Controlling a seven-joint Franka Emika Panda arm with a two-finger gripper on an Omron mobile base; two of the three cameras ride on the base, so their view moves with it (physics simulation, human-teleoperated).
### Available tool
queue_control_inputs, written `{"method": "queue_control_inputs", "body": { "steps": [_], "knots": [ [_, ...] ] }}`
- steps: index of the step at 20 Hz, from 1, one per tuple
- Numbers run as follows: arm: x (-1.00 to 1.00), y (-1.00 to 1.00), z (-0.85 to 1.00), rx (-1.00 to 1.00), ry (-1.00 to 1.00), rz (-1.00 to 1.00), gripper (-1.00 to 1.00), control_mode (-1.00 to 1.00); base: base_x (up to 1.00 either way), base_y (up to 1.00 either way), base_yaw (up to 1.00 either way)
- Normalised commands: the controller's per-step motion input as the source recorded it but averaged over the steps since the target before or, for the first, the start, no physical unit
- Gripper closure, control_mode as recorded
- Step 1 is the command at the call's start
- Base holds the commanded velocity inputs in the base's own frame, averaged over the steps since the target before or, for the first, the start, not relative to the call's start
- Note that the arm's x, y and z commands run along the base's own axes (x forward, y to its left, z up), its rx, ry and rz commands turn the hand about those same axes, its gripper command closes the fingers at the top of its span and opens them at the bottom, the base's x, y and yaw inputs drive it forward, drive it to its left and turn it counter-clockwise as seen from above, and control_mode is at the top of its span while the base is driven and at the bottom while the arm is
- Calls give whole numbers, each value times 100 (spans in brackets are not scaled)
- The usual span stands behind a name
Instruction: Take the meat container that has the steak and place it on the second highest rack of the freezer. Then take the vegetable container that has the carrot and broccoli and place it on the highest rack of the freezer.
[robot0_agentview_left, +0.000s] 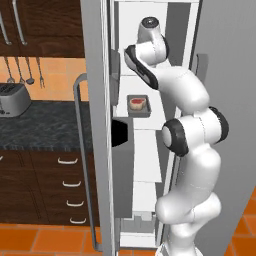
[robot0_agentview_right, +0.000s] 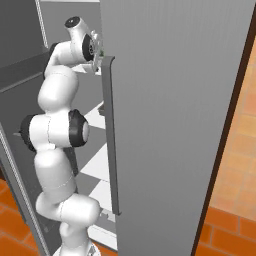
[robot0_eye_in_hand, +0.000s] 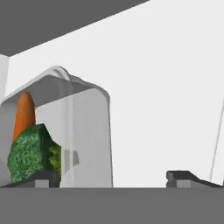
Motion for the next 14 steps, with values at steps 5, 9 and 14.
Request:
{"method": "queue_control_inputs", "body": {
  "steps": [5,9,14],
  "knots": [
    [-95,-44,-32,0,0,0,-100,-100,0,0,0],
    [-91,-13,2,1,0,5,-100,-100,0,0,0],
    [-85,0,7,0,-5,7,-100,-100,0,0,0]
  ]
}}
